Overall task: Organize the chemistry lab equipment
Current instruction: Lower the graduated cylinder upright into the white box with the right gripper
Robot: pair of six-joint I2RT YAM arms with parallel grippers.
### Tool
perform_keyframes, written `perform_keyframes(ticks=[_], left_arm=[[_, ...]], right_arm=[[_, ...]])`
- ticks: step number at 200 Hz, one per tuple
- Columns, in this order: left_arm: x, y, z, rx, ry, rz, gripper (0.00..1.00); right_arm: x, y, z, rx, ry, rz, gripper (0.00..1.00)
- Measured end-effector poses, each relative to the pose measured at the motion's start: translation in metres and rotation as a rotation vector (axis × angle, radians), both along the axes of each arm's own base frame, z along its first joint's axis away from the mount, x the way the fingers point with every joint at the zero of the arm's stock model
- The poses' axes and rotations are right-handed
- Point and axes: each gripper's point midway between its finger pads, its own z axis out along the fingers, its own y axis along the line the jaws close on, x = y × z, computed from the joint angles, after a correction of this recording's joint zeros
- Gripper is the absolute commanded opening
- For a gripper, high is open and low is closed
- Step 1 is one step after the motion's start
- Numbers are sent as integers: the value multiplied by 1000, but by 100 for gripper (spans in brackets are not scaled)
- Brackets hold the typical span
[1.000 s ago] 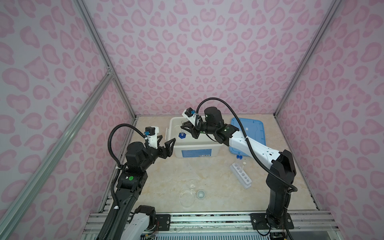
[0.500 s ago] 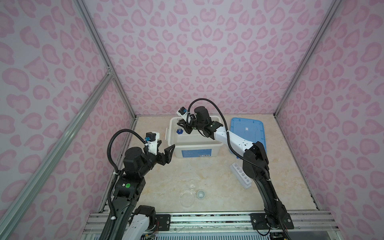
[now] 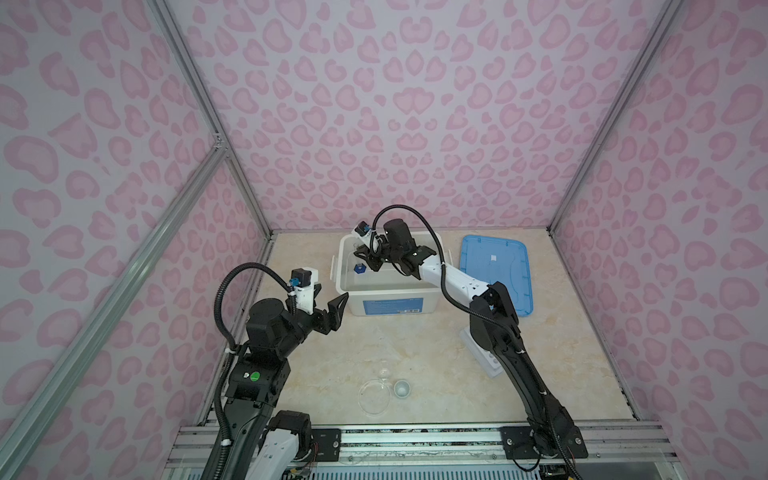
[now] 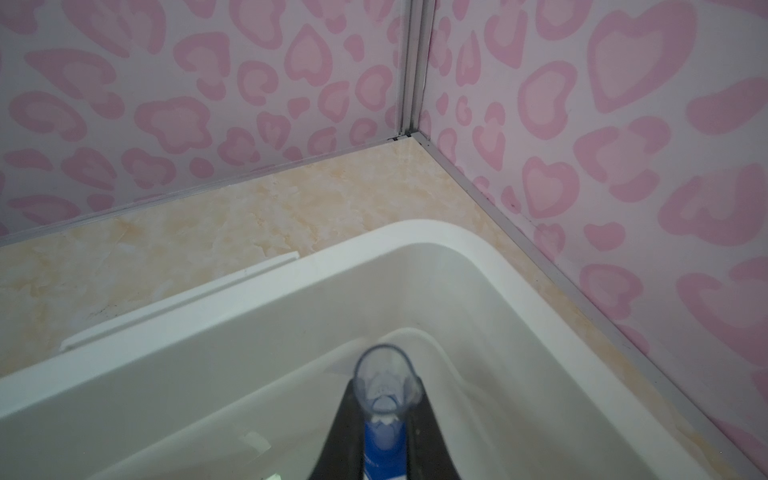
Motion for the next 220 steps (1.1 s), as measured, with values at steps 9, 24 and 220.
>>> perform_keyframes(ticks=[9, 24, 220], left_arm=[[0, 0, 0, 2, -2, 0, 81], [0, 1, 1, 3, -4, 5, 81], [3, 2, -2, 13, 2, 13, 81]], right_arm=[[0, 0, -4, -2, 6, 6, 11], [0, 0, -10, -7, 12, 17, 11], [-3, 5, -47, -43, 18, 88, 16]])
